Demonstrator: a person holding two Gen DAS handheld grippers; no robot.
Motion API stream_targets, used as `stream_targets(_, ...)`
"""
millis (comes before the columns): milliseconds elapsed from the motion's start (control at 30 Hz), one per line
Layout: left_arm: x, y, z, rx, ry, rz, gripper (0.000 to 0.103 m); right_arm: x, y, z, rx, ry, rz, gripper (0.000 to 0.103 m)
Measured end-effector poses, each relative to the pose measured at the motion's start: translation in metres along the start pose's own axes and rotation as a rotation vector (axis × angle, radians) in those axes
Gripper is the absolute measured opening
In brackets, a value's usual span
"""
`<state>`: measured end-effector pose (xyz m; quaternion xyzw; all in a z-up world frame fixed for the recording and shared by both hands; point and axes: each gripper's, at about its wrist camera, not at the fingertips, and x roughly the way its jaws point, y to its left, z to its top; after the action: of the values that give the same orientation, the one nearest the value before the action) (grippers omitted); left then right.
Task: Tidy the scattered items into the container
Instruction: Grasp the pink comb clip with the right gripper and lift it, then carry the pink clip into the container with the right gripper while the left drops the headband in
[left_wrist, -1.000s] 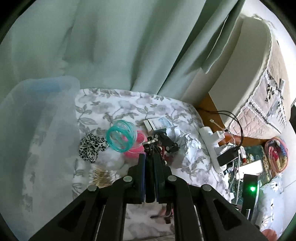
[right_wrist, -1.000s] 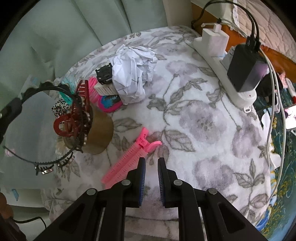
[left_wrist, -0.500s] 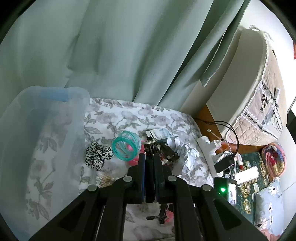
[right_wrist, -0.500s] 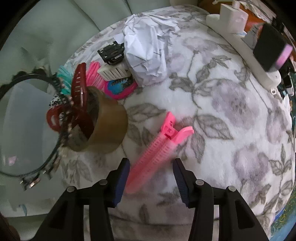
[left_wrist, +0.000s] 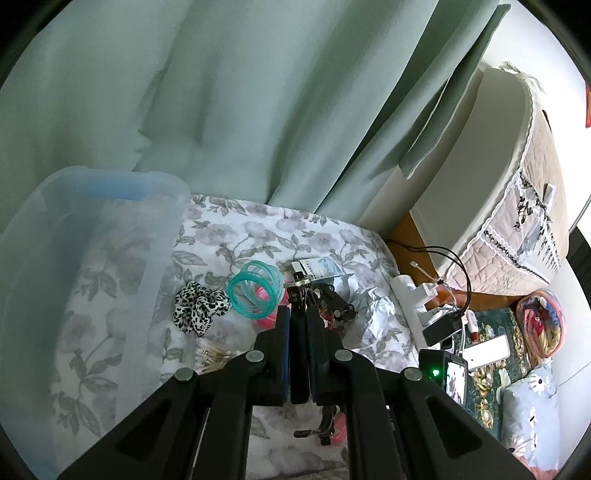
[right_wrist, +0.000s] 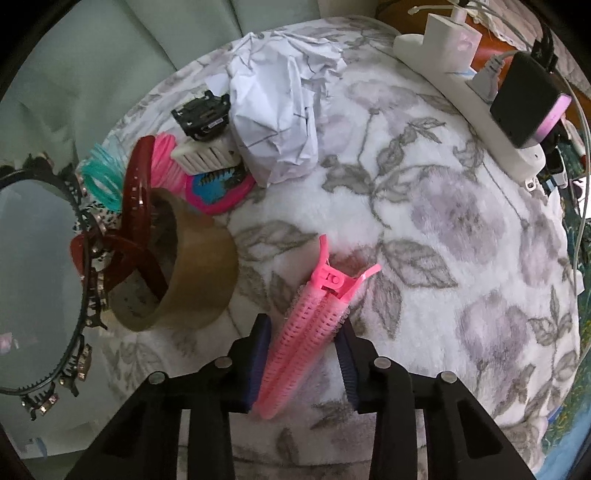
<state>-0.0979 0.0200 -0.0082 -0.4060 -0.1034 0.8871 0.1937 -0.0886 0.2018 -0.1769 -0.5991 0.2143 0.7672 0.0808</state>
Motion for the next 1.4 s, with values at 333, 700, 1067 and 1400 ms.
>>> stream_targets(333,-0.029,-0.008,-0.001,0.002,-0.04,0.025,0.008,-0.033,-0.021,-0.009,-0.008,-0.061,0.132,0.03)
stream_targets(700,-0.061,-0.018,0.003,0.015,-0.106,0.063,0.008,-0.103,-0.036,-0.015,0.007,-0.194,0.289,0.03)
stream_targets(1067,-0.104,-0.025,0.013,0.038,-0.218,0.072,0.008,-0.168,-0.03,-0.027,-0.05,-0.32,0.346,0.03)
stream_targets(1400,-0.155,0.002,0.021,-0.01,-0.342,0.098,0.008,-0.222,0.007,-0.035,-0.17,-0.419,0.392,0.03)
